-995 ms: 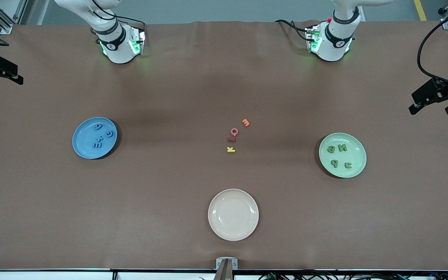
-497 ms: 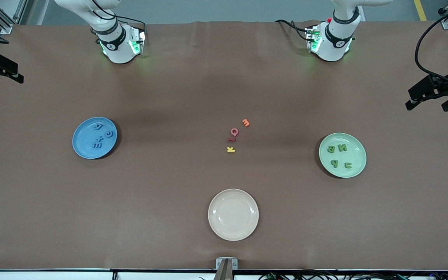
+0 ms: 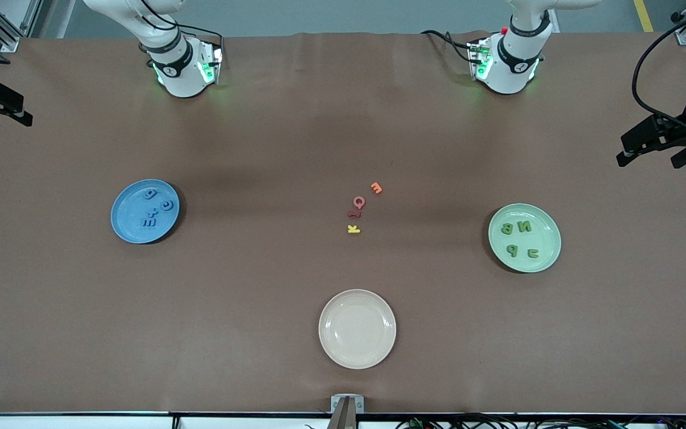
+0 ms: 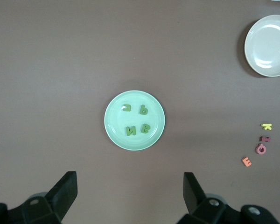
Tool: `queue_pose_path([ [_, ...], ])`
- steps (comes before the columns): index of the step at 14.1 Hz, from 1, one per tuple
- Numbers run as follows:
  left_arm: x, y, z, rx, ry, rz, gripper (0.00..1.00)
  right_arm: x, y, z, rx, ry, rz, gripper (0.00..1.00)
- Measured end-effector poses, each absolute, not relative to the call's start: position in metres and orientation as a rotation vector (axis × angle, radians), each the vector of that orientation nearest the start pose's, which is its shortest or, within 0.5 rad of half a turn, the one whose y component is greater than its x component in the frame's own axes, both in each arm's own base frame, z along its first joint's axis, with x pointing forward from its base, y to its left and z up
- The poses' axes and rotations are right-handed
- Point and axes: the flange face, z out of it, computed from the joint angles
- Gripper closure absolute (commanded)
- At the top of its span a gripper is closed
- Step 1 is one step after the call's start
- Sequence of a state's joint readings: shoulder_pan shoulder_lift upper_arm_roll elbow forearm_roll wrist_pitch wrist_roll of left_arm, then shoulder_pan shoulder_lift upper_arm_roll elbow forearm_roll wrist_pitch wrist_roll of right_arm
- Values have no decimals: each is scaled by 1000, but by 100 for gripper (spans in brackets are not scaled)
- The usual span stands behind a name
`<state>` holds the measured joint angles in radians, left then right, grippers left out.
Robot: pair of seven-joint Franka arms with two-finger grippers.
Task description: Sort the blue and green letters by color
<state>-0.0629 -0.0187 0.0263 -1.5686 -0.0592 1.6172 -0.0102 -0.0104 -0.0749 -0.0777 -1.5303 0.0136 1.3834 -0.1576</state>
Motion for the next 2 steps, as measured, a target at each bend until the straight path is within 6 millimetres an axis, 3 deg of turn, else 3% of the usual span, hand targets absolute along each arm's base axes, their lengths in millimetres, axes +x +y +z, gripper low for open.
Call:
queue_pose_path([
  [2, 554, -26, 639, -3201, 41, -98, 0, 509, -47, 669, -3112, -102, 90, 0],
])
